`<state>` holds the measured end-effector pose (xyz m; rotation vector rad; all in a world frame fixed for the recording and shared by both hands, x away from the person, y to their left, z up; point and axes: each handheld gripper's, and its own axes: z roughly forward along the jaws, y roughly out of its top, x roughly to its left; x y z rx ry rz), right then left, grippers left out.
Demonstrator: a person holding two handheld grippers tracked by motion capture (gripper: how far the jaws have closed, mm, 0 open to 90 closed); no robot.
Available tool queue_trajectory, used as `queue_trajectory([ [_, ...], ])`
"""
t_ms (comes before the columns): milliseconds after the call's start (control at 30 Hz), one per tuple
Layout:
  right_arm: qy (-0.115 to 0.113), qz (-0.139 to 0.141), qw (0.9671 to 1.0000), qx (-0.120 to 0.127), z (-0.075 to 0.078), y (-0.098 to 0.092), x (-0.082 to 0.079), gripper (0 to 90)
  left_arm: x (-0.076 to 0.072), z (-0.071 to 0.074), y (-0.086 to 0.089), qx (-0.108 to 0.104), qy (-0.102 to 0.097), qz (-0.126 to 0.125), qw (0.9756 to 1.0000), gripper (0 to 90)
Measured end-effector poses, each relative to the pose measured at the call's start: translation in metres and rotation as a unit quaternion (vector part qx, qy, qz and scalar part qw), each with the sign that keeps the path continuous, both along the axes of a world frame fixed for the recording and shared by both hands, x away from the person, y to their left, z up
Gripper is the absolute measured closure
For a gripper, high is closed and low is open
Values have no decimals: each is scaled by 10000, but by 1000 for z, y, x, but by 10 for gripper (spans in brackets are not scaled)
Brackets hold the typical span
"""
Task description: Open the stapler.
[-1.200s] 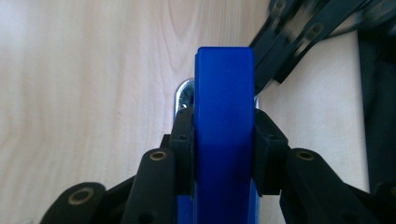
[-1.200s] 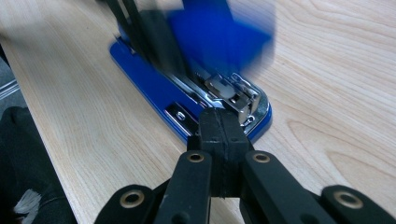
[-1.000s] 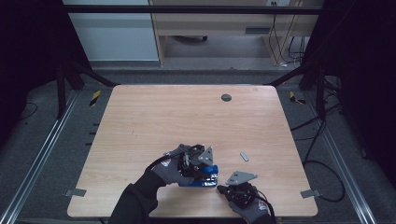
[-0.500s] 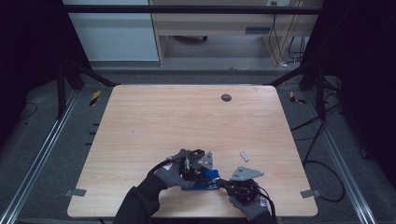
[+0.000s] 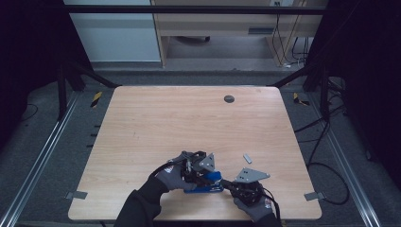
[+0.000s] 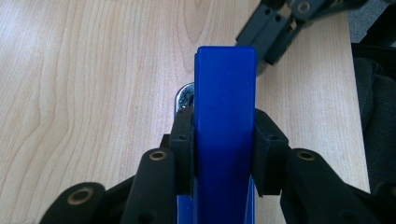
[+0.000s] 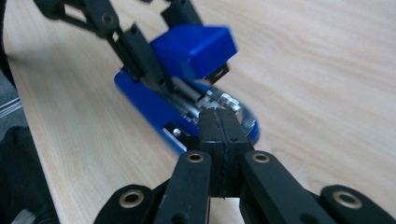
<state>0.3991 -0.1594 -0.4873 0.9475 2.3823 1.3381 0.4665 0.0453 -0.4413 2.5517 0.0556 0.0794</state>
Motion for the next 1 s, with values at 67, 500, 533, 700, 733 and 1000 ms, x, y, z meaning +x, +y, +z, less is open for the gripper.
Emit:
queue_trajectory([
  [67, -41, 0, 10000, 44, 2, -2, 2, 900, 1, 0, 0, -7, 22, 16, 10000, 659],
  [500, -83, 124, 9997, 211, 4, -2, 9, 900, 1, 2, 5, -135, 58, 67, 9999, 659],
  [533, -80, 130, 9996, 221, 5, -2, 9, 900, 1, 2, 5, -135, 58, 67, 9999, 659],
  [700, -114, 182, 9994, 281, 5, 0, 11, 900, 2, 3, 8, -203, 87, 83, 9997, 658],
  [733, -119, 197, 9992, 313, 5, 0, 12, 900, 2, 3, 8, -204, 89, 88, 9997, 658],
  [1000, -171, 298, 9986, 404, 7, 1, 11, 900, 2, 3, 9, -232, 105, 126, 9996, 656],
])
